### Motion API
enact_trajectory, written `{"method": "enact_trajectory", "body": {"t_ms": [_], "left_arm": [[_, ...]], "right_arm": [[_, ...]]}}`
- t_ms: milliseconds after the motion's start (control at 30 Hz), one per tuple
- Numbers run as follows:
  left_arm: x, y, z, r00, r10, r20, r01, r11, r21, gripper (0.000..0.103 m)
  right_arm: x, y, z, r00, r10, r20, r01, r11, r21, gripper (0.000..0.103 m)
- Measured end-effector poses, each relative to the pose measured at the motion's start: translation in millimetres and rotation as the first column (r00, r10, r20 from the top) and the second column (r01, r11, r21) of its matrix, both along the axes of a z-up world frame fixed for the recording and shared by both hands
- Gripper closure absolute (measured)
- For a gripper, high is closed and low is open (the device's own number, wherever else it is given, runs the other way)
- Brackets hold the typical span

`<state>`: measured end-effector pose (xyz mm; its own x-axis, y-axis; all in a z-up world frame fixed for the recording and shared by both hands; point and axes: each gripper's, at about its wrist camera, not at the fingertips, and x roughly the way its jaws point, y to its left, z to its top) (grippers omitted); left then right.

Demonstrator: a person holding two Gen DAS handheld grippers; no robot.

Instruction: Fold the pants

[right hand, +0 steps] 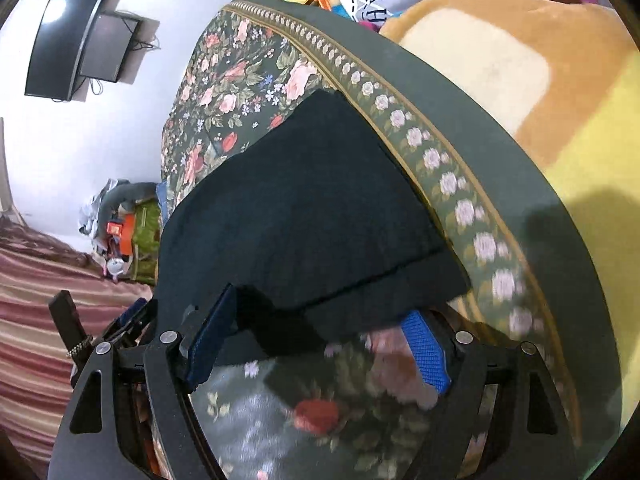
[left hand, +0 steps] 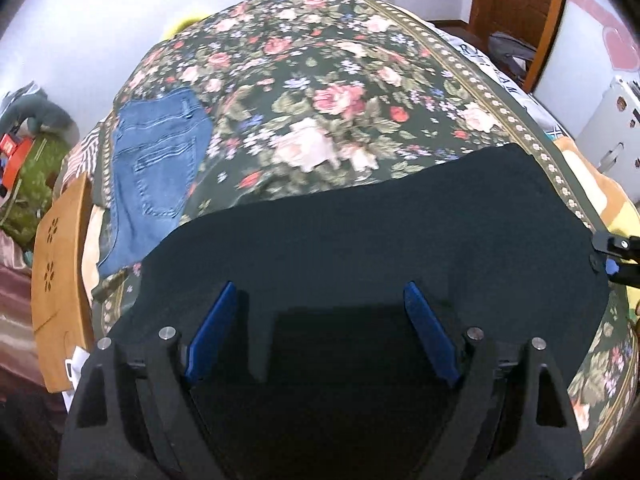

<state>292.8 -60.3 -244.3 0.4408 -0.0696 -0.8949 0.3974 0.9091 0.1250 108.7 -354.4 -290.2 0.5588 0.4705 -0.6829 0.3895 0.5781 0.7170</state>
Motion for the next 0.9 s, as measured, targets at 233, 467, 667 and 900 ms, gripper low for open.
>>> {"method": "enact_trajectory", "body": {"t_ms": [233, 467, 667, 900], "left_arm": [[-1.6, -21.1, 2.3, 0.999, -0.038, 0.020, 0.038, 0.999, 0.027, 0.017], [-3.3, -23.2, 0.5, 0.999, -0.027, 0.042, 0.025, 0.998, 0.053, 0.016], [-0.4, -14.0, -2.5, 1.000, 0.000, 0.013, 0.000, 1.000, 0.022, 0.011], [-15.4, 8.3, 33.1, 0.992, 0.042, 0.119, -0.041, 0.999, -0.018, 0.011]], "right_arm": [[13.9, -14.9, 1.6, 0.999, 0.039, 0.028, -0.037, 0.996, -0.076, 0.093], [13.9, -36.9, 34.4, 0.984, 0.024, 0.177, 0.023, 0.966, -0.258, 0.097], [24.9, -39.4, 37.0, 0.990, 0.040, 0.133, 0.009, 0.937, -0.350, 0.098], [33.4, -25.7, 106.4, 0.961, 0.094, 0.260, 0.020, 0.914, -0.404, 0.097]]}}
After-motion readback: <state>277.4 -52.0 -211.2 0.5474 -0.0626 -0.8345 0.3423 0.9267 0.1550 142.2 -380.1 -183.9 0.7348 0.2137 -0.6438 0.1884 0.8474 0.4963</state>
